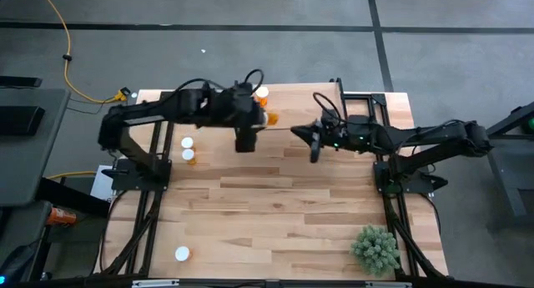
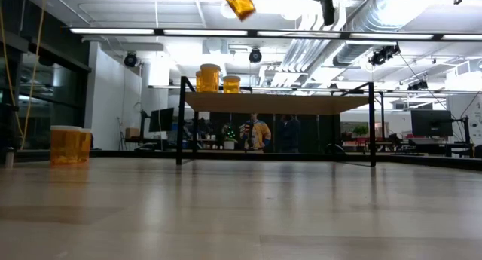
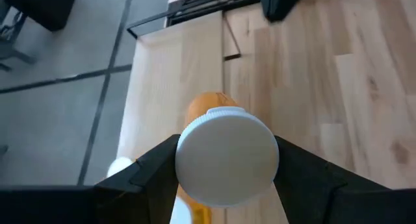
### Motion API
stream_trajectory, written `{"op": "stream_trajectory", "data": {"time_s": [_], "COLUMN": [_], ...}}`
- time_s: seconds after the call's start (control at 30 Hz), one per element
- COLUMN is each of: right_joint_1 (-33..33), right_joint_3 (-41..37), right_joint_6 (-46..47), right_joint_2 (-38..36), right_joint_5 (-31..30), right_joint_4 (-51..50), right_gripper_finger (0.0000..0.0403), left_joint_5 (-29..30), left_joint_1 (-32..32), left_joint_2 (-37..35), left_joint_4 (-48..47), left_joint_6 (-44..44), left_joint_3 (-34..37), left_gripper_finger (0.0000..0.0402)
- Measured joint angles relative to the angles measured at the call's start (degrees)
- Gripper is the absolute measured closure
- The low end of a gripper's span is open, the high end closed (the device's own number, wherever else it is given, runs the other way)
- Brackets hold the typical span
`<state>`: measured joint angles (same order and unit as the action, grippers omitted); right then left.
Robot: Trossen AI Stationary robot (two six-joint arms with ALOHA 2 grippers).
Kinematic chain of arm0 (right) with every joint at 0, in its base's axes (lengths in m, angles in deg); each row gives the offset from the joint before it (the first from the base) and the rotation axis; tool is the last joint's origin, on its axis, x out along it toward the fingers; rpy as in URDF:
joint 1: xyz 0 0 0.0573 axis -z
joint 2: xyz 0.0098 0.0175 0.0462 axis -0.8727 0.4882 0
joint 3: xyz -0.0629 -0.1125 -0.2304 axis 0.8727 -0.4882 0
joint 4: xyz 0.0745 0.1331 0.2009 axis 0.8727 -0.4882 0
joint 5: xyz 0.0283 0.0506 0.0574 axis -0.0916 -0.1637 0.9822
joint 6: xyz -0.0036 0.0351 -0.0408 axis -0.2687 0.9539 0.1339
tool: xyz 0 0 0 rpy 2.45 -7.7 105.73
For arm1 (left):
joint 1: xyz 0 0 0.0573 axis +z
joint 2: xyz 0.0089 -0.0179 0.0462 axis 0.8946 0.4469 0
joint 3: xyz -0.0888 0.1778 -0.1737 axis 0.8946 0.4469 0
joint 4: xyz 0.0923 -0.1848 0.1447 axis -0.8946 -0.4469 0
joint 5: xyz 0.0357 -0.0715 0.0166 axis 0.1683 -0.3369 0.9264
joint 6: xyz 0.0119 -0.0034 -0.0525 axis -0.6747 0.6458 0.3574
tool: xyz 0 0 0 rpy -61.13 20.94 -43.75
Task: Pick and place medicine bottles onto shelf by color
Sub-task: Put the orange pill bottle on the shelf aligned with the other orange pill bottle
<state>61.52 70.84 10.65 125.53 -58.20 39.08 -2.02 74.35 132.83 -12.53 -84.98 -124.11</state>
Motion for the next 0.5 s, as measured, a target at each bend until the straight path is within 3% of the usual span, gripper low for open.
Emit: {"op": "stream_trajectory", "data": {"time_s": [0.23,0.5], "right_joint_1": [4.70,7.43], "right_joint_3": [-0.02,-0.02], "right_joint_6": [4.06,9.32], "right_joint_2": [8.02,13.17], "right_joint_5": [-3.10,-2.61], "right_joint_4": [13.28,17.60], "right_gripper_finger": [0.0403,0.0403], "left_joint_5": [-6.62,-6.77], "left_joint_1": [4.07,5.98], "left_joint_2": [3.78,3.74], "left_joint_4": [-0.34,-0.26], "left_joint_6": [1.71,3.00], "left_joint_3": [-2.01,-2.03], "left_gripper_finger": [0.0197,0.0197]}}
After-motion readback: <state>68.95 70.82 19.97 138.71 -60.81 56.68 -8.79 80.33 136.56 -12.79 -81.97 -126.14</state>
